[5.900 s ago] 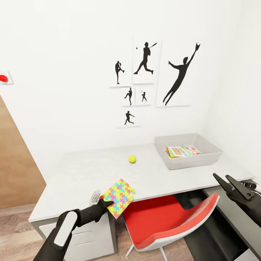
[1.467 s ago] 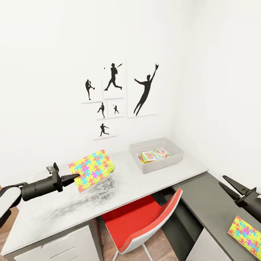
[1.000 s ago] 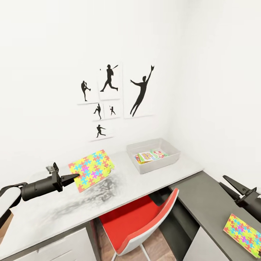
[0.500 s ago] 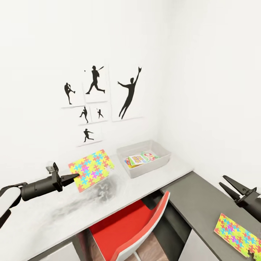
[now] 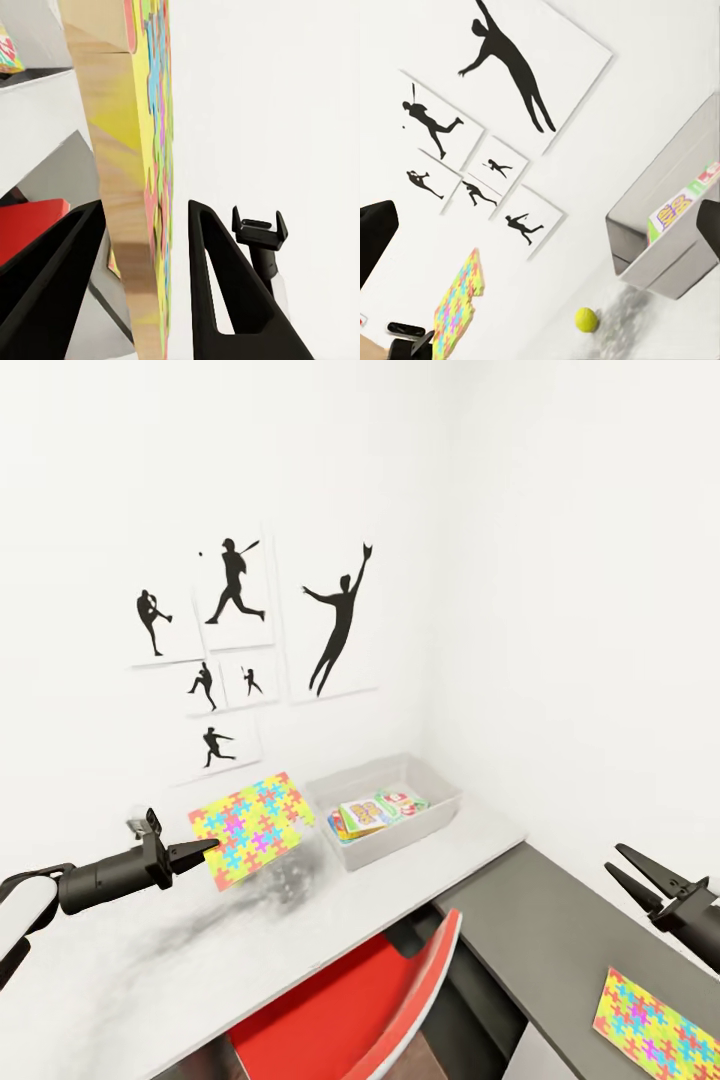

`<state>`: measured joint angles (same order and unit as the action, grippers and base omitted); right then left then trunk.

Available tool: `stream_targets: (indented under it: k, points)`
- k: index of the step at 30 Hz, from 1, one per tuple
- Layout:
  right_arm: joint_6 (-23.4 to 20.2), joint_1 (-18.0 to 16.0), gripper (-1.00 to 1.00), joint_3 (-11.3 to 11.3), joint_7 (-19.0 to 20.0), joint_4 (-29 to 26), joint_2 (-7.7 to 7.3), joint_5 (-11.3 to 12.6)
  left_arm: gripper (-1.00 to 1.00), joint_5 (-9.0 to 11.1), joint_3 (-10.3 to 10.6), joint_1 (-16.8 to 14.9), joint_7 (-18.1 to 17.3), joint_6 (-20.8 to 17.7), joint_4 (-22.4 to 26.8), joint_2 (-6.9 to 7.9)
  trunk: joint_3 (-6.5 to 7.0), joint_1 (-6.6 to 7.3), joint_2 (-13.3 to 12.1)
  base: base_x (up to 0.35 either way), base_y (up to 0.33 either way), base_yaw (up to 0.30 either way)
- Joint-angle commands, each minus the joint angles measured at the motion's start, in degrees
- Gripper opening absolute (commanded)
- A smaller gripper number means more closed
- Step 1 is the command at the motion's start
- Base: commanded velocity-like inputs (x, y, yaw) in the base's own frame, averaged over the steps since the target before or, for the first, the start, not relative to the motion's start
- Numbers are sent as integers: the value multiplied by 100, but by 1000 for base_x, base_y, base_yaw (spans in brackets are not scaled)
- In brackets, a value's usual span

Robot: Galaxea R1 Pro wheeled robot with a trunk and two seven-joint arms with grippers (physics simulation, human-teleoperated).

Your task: Put all the toys in the child's room - the three board games (two on the bed and one on the table), the two jigsaw puzzles on the table, and the tennis ball on the table - inside the toy box on the table in the child's room.

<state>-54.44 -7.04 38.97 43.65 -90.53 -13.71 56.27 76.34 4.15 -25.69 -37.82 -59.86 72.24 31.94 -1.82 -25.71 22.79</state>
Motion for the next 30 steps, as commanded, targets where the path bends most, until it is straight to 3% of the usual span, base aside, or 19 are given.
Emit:
stream_targets:
  k: [1, 15, 24, 30]
  points:
    - [-29, -8, 100, 6, 21, 1, 0, -9, -100, -5, 7, -7, -32, -14, -1, 5, -13, -7, 13, 332, 0, -263]
    - [-9, -8, 100, -3, 21, 1, 14, -11, -100, -5, -2, -7, -32, -14, 1, 5, -69, -7, 13, 167, 17, -231]
    - [-16, -8, 100, -5, 21, 1, 7, -8, -100, -5, -2, -7, -32, -8, -1, 5, -75, -7, 13, 160, 39, -16]
    - [-14, -8, 100, -11, 21, 1, 16, -11, -100, -5, -2, -7, -32, -1, 0, 5, -77, -7, 13, 151, 19, 141]
